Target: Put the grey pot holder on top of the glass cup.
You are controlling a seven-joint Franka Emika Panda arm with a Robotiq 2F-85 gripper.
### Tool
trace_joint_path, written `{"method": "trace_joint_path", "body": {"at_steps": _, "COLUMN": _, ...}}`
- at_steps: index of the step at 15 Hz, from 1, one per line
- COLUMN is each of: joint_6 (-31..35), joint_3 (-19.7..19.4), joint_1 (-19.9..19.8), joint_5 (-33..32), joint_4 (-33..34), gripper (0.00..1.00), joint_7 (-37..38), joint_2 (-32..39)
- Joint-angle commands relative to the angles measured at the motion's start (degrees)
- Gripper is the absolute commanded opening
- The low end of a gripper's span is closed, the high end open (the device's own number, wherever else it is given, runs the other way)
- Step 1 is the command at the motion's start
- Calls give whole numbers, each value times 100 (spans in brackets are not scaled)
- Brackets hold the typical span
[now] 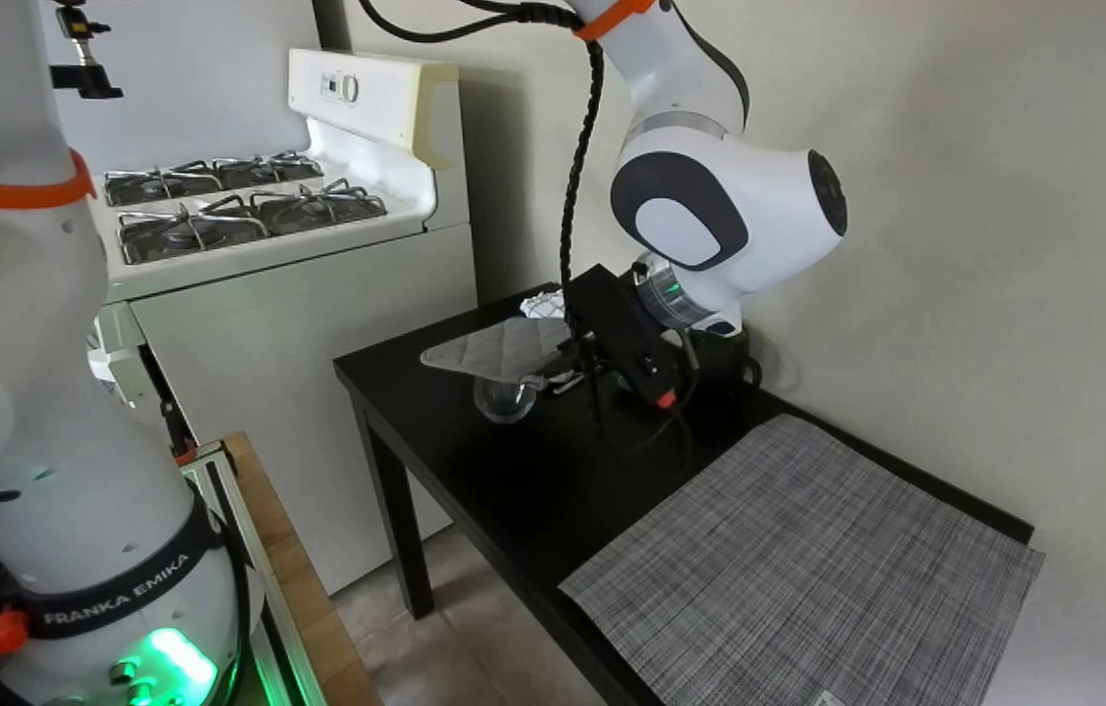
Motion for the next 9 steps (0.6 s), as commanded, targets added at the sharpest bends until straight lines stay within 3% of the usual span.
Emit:
{"method": "trace_joint_path", "body": {"at_steps": 1, "joint_6": 149, "joint_3": 65, "joint_1": -1, "joint_5": -73, "joint_4": 75, "gripper": 1, "joint_7": -17, "joint_2": 188}}
{"method": "trace_joint_path", "body": {"at_steps": 3, "joint_6": 127, "joint_3": 76, "joint_1": -14, "joint_5": -62, "joint_4": 97, "gripper": 1, "joint_7": -9, "joint_2": 237}}
{"method": "trace_joint_path", "body": {"at_steps": 5, "joint_6": 111, "joint_3": 84, "joint_1": -21, "joint_5": -59, "joint_4": 120, "gripper": 30, "joint_7": -2, "joint_2": 268}}
{"method": "trace_joint_path", "body": {"at_steps": 9, "joint_6": 131, "joint_3": 80, "joint_1": -36, "joint_5": -46, "joint_4": 172, "gripper": 59, "joint_7": -11, "joint_2": 257}}
